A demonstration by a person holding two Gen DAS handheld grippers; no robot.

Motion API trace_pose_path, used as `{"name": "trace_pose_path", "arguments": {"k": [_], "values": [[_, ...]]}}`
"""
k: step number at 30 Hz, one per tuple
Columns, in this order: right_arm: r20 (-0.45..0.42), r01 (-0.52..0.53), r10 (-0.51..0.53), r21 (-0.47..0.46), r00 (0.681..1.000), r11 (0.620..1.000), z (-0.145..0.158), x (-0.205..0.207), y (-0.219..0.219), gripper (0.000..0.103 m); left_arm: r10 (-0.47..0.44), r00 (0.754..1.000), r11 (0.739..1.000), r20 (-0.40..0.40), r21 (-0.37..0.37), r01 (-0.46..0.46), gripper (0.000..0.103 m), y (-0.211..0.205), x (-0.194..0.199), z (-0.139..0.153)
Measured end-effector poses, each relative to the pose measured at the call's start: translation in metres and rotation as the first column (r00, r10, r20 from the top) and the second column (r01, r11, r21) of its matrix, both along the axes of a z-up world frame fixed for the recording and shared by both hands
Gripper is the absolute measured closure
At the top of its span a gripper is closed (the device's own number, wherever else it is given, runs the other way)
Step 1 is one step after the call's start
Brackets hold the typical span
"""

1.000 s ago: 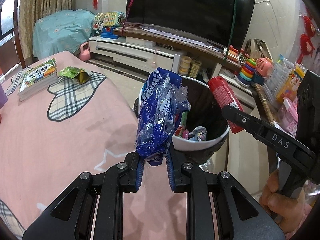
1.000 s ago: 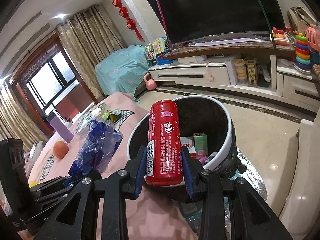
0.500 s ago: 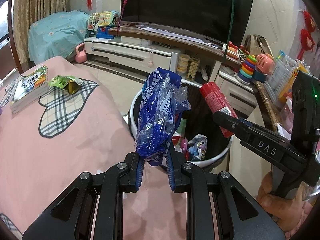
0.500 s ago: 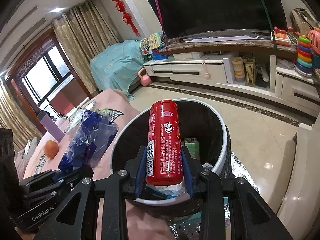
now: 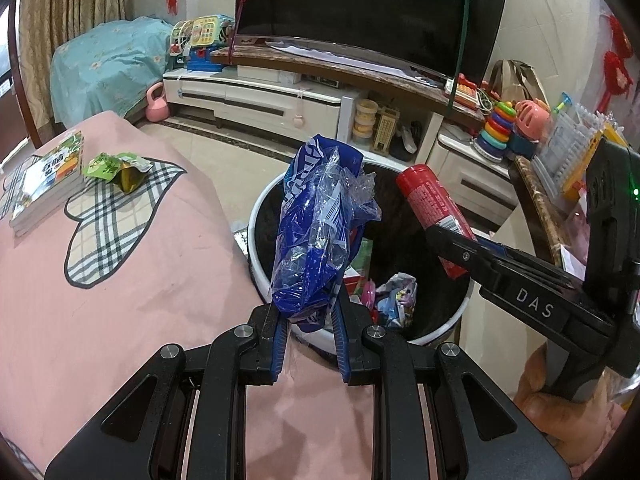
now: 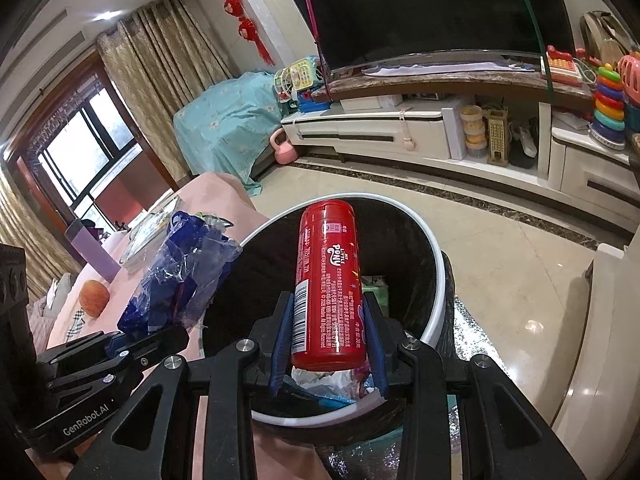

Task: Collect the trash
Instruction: 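Carry the blue bag and red can over the trash bin, then open both tools to drop the blue bag and red can into the bin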

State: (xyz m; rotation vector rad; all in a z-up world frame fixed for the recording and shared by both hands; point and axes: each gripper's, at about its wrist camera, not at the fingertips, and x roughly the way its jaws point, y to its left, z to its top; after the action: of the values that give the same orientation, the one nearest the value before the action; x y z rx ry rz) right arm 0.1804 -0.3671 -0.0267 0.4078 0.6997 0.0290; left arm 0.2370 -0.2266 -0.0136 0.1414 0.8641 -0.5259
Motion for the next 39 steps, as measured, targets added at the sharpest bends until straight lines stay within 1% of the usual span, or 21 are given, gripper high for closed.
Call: {"name": "trace_pose_path", "arguments": {"k": [22,25,27,31,32,34,35,36,39], "values": [[-0.032,0.007,-0.006,0.012,0.999,1.0,-0.005,0.013,-0.015,0.069,-0.002,1.0,0.999,-0.02,0.054,0.003,0.084,-0.017,0.008,-0.009],[-0.038,0.005,-0.005,0.017,0.999,1.0,-0.006,0.015,-0.016,0.069,-0.001,1.0,0.998,-0.028,0.058,0.002,0.083,-0.018,0.009,-0.01],[-0.039,0.007,-0.006,0.018,0.999,1.0,-0.006,0.015,-0.016,0.069,0.0,1.0,0.998,-0.025,0.065,0.001,0.081,-0.019,0.009,-0.01],[-0.042,0.008,-0.007,0.019,0.999,1.0,-0.007,0.016,-0.018,0.069,0.003,1.0,0.998,-0.021,0.068,-0.002,0.08,-0.019,0.009,-0.009],[-0.042,0.007,-0.006,0.021,0.999,1.0,-0.007,0.016,-0.019,0.069,0.005,1.0,0.998,-0.023,0.07,-0.004,0.075,-0.018,0.009,-0.01],[-0.041,0.005,-0.003,0.031,0.999,1.0,-0.008,0.016,-0.02,0.067,0.015,1.0,0.998,-0.025,0.068,-0.013,0.057,-0.016,0.009,-0.009],[-0.037,0.002,-0.001,0.038,0.999,0.999,-0.007,0.016,-0.021,0.066,0.02,1.0,0.998,-0.022,0.067,-0.019,0.046,-0.015,0.009,-0.008],[-0.034,0.001,0.001,0.042,0.999,0.999,-0.007,0.015,-0.021,0.065,0.028,1.0,0.998,-0.014,0.065,-0.027,0.041,-0.014,0.008,-0.007],[-0.021,0.007,-0.006,0.043,1.0,0.999,-0.004,0.012,-0.022,0.06,0.033,0.999,0.998,-0.009,0.057,-0.033,0.04,-0.009,0.006,-0.004]]}}
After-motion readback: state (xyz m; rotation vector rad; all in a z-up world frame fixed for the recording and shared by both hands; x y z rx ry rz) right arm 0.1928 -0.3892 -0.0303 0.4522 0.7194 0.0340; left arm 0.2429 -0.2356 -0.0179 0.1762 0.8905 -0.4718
